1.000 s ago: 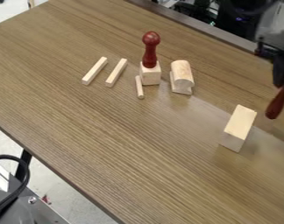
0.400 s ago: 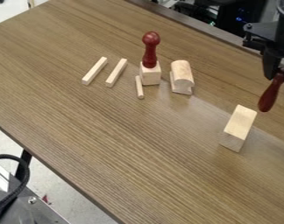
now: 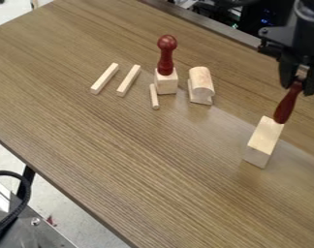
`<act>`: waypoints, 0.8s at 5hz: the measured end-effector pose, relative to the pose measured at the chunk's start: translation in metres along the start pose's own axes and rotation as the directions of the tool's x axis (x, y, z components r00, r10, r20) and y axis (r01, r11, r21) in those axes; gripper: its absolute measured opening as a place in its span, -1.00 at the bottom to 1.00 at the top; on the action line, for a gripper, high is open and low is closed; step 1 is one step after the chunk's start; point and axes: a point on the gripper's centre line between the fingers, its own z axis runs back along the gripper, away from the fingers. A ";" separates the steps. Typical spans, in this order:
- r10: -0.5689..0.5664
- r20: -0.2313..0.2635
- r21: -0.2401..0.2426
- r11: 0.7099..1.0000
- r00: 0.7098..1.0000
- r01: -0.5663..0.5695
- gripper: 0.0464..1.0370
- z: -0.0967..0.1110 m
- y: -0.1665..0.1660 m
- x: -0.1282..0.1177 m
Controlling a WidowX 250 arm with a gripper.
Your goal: Put the red cheese to the top of block
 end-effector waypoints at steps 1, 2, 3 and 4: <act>0.023 -0.022 0.012 1.000 0.999 -0.023 -0.50 -0.001 0.006 -0.002; 0.035 -0.061 0.021 0.999 0.998 -0.034 -0.50 -0.005 0.008 -0.008; 0.050 -0.088 0.028 0.998 0.995 -0.048 -0.50 -0.006 0.008 -0.012; 0.075 -0.099 0.022 0.997 0.992 -0.073 -0.50 -0.007 0.009 -0.011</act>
